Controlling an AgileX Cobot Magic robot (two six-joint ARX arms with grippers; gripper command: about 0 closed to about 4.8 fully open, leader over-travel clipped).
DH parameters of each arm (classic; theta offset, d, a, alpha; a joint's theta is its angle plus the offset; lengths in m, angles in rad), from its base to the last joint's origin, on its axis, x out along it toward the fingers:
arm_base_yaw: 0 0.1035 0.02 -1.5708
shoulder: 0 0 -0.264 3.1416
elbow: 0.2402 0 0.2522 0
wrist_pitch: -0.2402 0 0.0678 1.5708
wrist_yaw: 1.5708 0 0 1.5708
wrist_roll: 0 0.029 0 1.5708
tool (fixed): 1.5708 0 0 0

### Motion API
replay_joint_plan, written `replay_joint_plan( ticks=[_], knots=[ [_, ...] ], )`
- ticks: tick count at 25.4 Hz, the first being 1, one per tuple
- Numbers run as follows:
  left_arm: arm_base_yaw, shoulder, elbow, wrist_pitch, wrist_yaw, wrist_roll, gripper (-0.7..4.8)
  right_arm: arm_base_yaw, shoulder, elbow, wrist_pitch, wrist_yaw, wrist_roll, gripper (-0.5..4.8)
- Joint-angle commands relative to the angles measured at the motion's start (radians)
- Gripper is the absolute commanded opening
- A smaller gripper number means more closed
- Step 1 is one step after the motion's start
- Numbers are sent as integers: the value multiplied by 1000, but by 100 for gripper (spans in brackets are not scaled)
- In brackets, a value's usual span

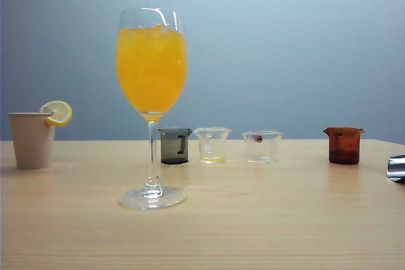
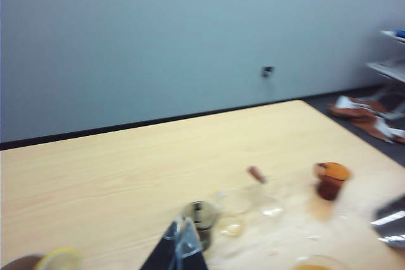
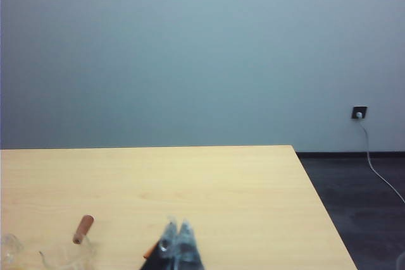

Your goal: Pick up the fourth measuring cup from the left, pour the grenadine inside into the goblet, and finally put the measuring cup back in its original place.

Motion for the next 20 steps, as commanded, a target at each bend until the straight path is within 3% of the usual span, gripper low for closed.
replay_joint_plan(
  ticks=[1,11,17,20],
  knots=[
    [-68,17,39,-44,18,32,-6,1,58,5,101,-43,0,-2],
    [-290,34,71,-190,18,34,-6,0,215,5,211,-104,2,-1],
    [-311,34,71,-192,18,34,-6,1,290,5,218,-113,1,-2],
    [-311,34,71,-192,15,34,-6,1,358,-24,329,-98,0,-2]
  ],
)
